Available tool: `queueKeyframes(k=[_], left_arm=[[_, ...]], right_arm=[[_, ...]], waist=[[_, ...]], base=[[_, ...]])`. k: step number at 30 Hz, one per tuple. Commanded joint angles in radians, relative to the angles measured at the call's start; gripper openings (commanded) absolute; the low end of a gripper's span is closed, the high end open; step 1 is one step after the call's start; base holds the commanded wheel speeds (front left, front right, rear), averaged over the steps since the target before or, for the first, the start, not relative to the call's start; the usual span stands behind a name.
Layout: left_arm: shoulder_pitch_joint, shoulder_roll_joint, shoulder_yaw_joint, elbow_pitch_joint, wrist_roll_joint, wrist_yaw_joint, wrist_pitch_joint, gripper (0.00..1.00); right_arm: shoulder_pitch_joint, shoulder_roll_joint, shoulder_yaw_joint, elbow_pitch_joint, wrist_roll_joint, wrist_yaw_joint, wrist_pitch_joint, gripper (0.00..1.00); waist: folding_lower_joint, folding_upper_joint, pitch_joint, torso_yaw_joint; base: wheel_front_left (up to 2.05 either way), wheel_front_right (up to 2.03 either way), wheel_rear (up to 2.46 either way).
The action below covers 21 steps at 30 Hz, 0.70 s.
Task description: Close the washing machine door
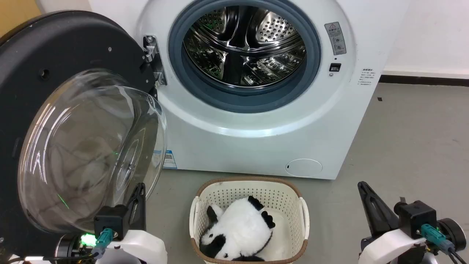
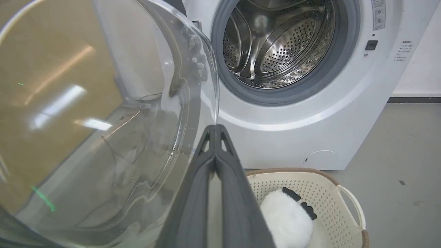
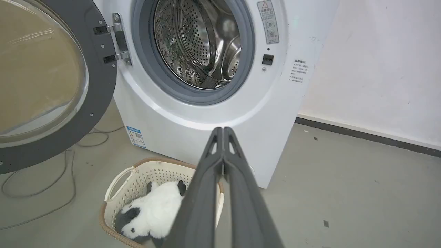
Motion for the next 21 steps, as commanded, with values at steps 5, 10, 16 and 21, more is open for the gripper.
queueKeyframes(k=[5,10,16,21], left_arm=[[0.0,0.0,0.0,0.0,0.0,0.0,0.0,1.0],[0.001,0.0,-0.001,0.001,-0.001,0.001,-0.003,1.0],[0.004,0.0,-0.003,-0.002,-0.006,0.0,-0.015,1.0],[0.007,0.0,-0.003,-0.005,-0.011,0.0,-0.026,1.0]], right_arm=[[0.0,0.0,0.0,0.0,0.0,0.0,0.0,1.0],[0.001,0.0,0.001,0.0,0.003,0.0,-0.003,1.0],[0.004,0.0,0.002,-0.001,0.015,0.0,-0.015,1.0],[0.006,0.001,0.004,-0.006,0.019,0.0,-0.026,1.0]], waist=[[0.0,0.0,0.0,0.0],[0.0,0.0,0.0,0.0],[0.0,0.0,0.001,0.0],[0.0,0.0,0.001,0.002]], base=[[0.0,0.0,0.0],[0.0,0.0,0.0],[0.0,0.0,0.0],[0.0,0.0,0.0]])
